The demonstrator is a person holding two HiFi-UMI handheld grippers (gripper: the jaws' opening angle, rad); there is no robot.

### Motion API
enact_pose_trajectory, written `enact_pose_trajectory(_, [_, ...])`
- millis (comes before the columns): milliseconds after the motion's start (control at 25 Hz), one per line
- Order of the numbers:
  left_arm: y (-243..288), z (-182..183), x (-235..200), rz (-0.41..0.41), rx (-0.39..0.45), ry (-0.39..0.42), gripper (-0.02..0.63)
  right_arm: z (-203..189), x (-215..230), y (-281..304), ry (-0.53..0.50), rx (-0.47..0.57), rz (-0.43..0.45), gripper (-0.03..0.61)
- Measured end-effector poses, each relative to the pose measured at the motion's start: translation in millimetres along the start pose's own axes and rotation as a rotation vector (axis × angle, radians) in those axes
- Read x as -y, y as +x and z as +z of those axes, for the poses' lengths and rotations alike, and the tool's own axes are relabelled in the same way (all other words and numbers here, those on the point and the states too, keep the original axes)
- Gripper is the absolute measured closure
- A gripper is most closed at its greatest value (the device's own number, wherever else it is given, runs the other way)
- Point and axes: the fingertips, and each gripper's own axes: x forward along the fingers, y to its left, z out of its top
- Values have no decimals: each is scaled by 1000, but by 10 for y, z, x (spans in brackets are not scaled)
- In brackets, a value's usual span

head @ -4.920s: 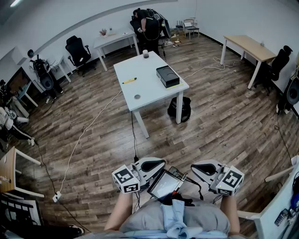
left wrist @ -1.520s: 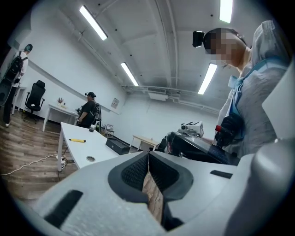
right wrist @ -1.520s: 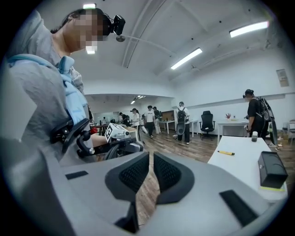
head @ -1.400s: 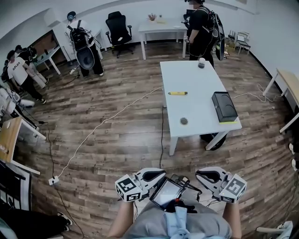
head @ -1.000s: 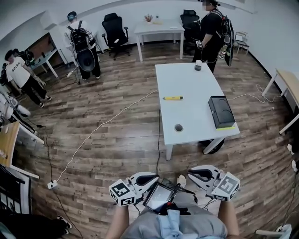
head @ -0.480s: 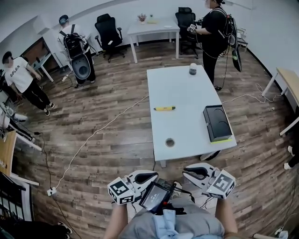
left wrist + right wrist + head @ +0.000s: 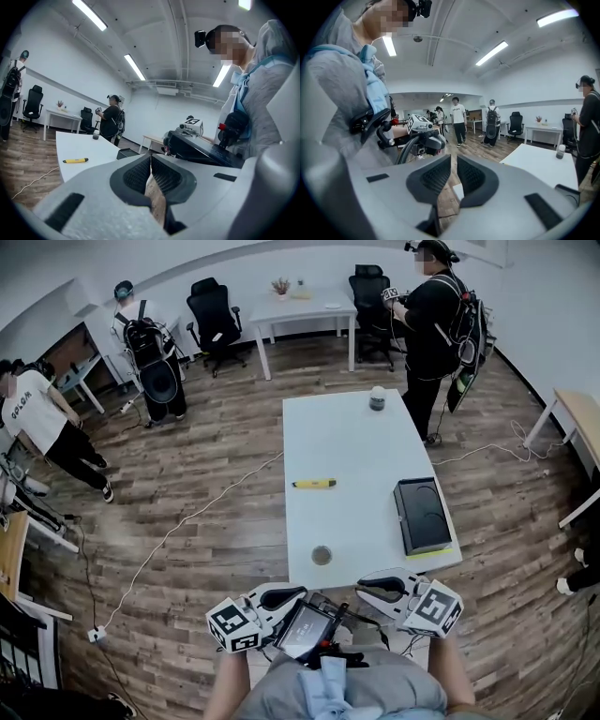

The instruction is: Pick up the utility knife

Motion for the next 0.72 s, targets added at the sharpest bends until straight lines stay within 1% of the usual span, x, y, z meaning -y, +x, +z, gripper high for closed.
enact_pose_trajectory(240, [231,78,-59,10,-31,31,595,-91,287,-121,-31,6,23,548])
enact_pose_trajectory(440, [216,71,-122,43,-31,15,595,-150,364,-93,-29,-23,46,548])
enact_pose_trajectory(600, [186,-4,-190,50,-41,-15,595,-170,402,-13,-19,-29,50,548])
enact_pose_trajectory(720, [218,22,-297,45,-42,-16,595,-169,472,40,-15,-41,49,548])
